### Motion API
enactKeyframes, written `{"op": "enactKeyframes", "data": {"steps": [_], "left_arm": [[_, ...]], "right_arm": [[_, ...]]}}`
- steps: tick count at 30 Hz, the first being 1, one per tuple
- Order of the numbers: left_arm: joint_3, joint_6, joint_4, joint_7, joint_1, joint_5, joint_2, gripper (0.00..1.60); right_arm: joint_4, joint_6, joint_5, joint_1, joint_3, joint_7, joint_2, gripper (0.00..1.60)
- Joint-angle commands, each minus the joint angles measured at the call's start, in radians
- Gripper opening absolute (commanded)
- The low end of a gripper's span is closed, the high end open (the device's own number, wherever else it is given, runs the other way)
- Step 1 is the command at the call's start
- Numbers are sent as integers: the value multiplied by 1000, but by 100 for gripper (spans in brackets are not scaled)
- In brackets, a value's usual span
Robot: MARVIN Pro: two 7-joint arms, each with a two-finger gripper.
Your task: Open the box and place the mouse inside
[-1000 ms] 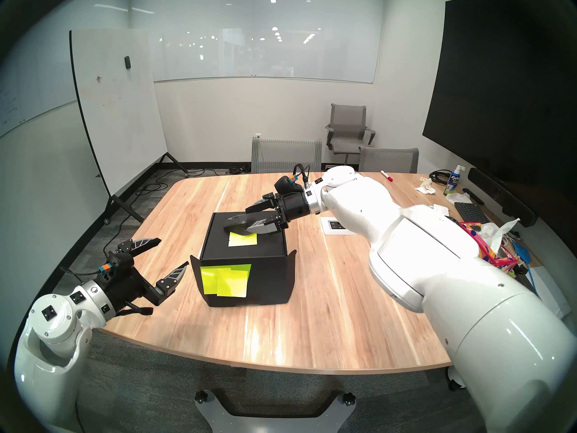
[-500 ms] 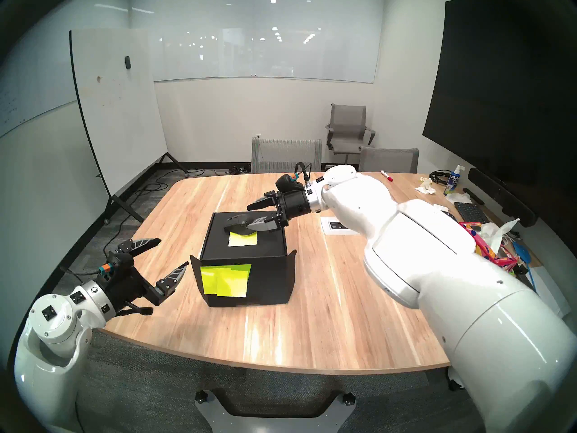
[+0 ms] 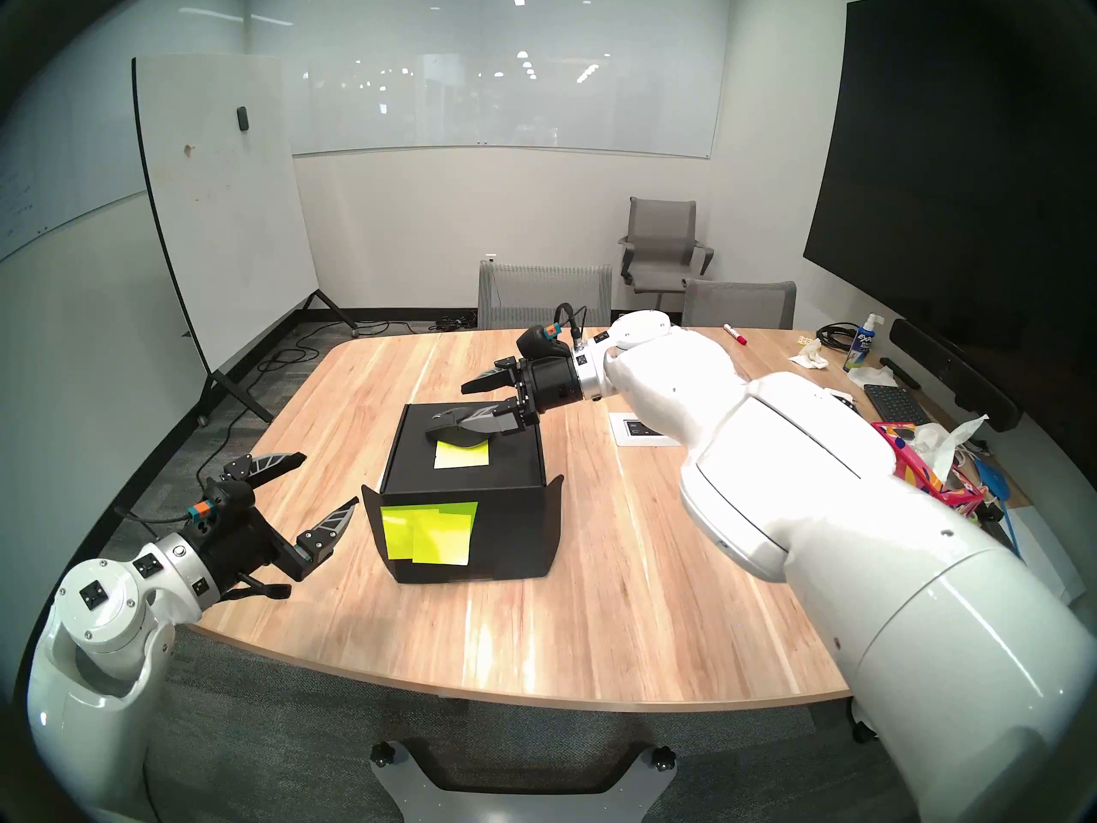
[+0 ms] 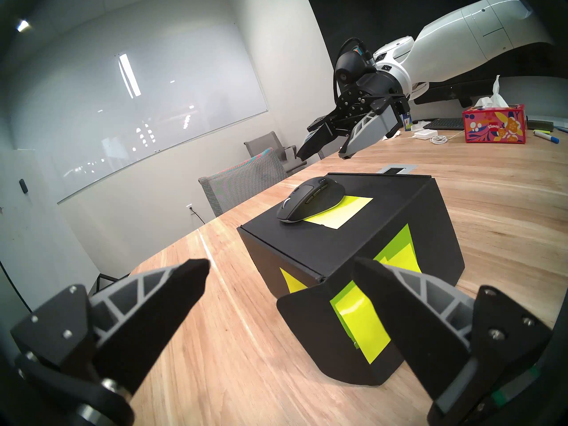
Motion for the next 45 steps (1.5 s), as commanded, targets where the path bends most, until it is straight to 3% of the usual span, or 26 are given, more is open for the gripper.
{"op": "enactKeyframes", "data": {"steps": [1,45], "left_arm": [[0,-4,-15,-1,-1,0,1,160],[2,-4,-10,-2,-5,-1,1,160]], "right_arm": [[2,-7,12,10,12,-1,-9,160],[34,95,-24,1,21,-4,-12,160]]}}
